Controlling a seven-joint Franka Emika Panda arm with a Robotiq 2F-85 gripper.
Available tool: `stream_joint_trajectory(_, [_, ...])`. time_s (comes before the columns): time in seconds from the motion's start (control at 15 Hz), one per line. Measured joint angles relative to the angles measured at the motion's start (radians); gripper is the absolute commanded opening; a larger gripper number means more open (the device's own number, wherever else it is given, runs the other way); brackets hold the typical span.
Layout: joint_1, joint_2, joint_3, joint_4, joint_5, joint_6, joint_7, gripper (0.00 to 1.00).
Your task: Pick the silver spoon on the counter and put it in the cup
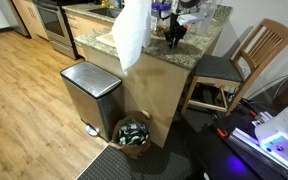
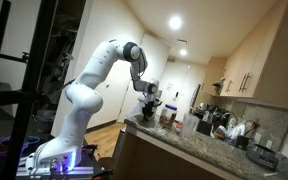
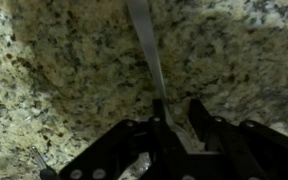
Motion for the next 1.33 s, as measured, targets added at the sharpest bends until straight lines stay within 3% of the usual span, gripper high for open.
stream_joint_trajectory(0.53, [0.007, 0.008, 0.000, 0.011, 0.007, -0.004, 0.020, 0.00])
stream_joint_trajectory(0.87, [0.006, -0.012, -0.035, 0.003, -0.027, -0.011, 0.116, 0.00])
stream_joint_trajectory(1.07, [0.000, -0.115, -0.066, -0.038, -0.090, -0.077, 0.157, 0.00])
stream_joint_trajectory(1.33, [-0.027, -0.344, -0.069, -0.121, -0.148, -0.193, 0.175, 0.00])
